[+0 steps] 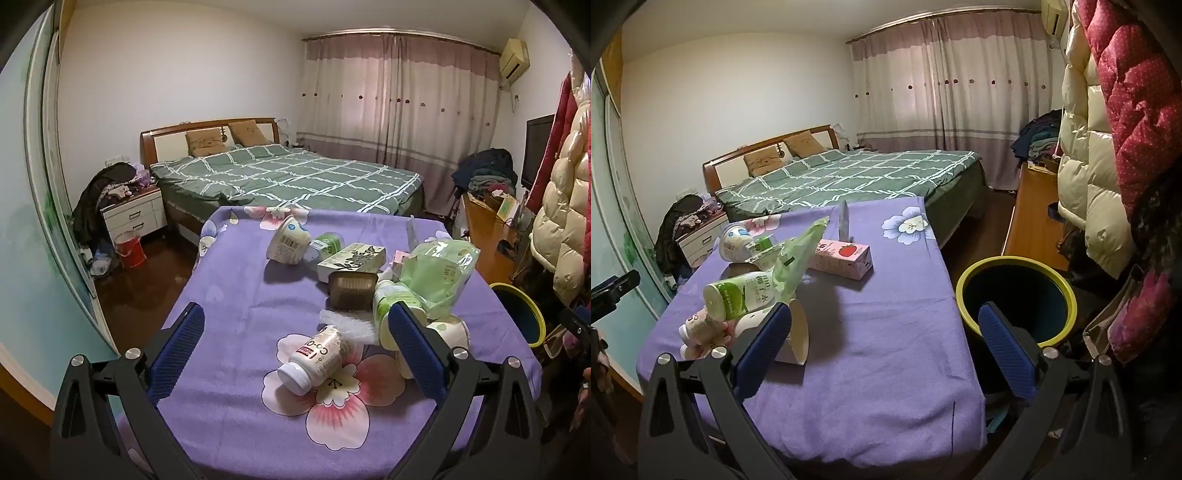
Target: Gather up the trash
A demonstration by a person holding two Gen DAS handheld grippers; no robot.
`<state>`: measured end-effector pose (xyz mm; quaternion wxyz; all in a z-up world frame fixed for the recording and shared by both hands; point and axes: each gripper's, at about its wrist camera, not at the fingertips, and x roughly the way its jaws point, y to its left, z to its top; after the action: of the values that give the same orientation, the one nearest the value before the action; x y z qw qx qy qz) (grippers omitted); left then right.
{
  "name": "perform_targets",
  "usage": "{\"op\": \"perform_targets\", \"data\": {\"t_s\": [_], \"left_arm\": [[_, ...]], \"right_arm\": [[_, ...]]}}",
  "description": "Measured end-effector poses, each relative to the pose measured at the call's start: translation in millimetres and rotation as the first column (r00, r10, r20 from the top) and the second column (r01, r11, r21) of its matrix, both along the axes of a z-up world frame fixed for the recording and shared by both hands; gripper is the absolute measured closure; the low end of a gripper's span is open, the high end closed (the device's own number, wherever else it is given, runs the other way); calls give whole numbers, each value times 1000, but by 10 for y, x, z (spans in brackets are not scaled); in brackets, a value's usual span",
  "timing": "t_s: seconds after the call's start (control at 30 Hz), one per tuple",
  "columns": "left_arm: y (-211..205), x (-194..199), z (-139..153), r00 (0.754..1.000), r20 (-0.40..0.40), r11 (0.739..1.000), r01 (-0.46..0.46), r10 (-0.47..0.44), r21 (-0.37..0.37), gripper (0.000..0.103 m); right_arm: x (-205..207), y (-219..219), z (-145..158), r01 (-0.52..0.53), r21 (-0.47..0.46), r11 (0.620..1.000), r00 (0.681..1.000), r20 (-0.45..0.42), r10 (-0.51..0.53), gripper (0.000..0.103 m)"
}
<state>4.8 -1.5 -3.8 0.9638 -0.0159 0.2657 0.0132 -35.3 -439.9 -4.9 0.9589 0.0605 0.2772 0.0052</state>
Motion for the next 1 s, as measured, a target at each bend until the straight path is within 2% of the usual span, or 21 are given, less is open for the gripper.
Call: {"op": "perform_targets", "data": {"t_s": [1.0], "left_arm": [[-39, -8, 28, 1000, 0, 1000, 15, -15, 12, 5]], "right_arm": [[65, -63, -66, 21, 6, 1000, 1000, -15, -21, 6]]}}
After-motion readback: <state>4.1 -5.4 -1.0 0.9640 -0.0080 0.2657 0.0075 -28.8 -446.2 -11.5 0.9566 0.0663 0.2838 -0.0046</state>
